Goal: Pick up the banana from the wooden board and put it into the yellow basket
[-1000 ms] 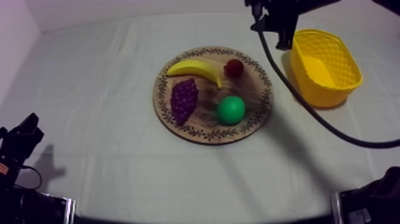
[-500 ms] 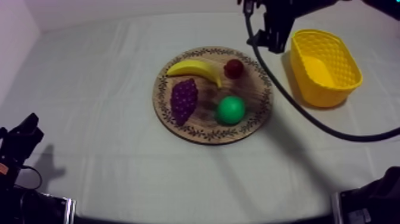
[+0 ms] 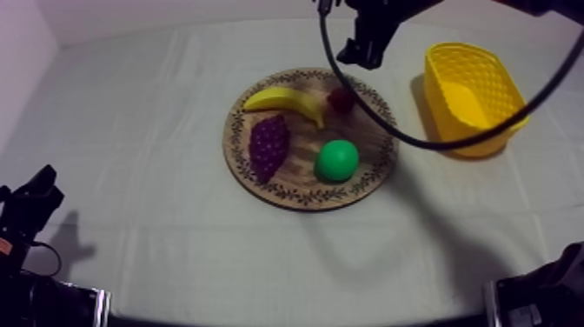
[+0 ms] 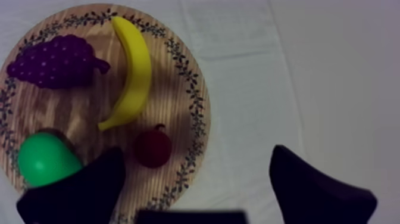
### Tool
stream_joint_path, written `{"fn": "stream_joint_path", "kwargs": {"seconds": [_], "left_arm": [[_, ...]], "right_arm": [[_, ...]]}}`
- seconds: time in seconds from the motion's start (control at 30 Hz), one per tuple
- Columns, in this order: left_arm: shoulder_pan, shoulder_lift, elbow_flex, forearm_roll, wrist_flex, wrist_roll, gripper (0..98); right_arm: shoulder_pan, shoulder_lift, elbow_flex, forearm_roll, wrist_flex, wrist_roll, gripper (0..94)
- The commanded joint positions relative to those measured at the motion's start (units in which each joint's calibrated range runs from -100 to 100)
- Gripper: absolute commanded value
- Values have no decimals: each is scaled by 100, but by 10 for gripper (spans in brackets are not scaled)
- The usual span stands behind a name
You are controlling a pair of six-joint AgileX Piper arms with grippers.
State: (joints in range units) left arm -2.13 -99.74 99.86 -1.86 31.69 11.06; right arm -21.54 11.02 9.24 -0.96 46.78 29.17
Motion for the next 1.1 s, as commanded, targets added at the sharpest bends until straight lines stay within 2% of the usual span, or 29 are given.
{"fn": "stream_joint_path", "kwargs": {"seconds": [0.0,0.27,0.5,0.7,1.07], "left_arm": [[0,-1,3,-2,0,0,1],[0,-1,3,-2,0,1,1],[0,-1,3,-2,0,1,1],[0,-1,3,-2,0,1,1],[0,-1,3,-2,0,0,1]], "right_arm": [[4,275,-174,-15,-1,-13,763],[-32,955,-354,-49,-281,-68,753],[6,1330,-626,-291,-352,82,740],[27,1490,-502,-379,-482,200,736],[-196,1723,-358,-196,-628,3,728]]}}
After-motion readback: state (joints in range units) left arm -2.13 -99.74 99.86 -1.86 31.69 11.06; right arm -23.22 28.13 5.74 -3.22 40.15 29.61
